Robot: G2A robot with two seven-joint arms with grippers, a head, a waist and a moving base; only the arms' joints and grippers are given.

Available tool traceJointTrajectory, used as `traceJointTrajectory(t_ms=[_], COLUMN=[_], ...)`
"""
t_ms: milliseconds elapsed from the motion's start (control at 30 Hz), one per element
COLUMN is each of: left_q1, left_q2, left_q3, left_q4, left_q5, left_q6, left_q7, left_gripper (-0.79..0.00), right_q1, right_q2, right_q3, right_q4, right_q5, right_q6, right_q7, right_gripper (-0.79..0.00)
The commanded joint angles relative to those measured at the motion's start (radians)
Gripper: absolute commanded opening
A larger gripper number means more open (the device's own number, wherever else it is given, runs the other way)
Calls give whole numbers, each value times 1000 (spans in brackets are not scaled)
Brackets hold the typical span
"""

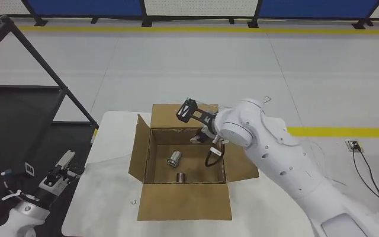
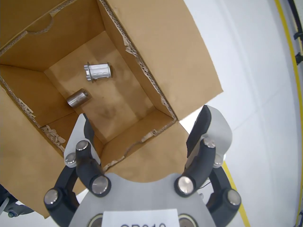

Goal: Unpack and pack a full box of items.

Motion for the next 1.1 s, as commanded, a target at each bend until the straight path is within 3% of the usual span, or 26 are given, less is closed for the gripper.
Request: traceJointTrajectory(t_ms=[0,167,333,867,1067], left_q1=[-15,-49,-75,-88,-73], left_q2=[4,14,23,27,28], left_q3=[-1,-1,4,9,23], left_q4=[13,44,69,80,64], left_q5=[-2,-4,-2,-2,-3], left_q6=[5,15,24,27,26], left_q7=[-7,-20,-32,-35,-7], left_gripper=[0,0,0,0,0], right_q1=[16,28,64,38,13], right_q2=[-27,-104,-166,-167,-220], right_q3=[-33,-107,-147,-139,-179], right_q4=[79,266,402,402,492], right_q5=[44,146,231,249,316], right_q6=[7,31,-9,-27,-56], right_q7=[-52,-183,-181,-198,-169], right_gripper=[0,0,0,0,0])
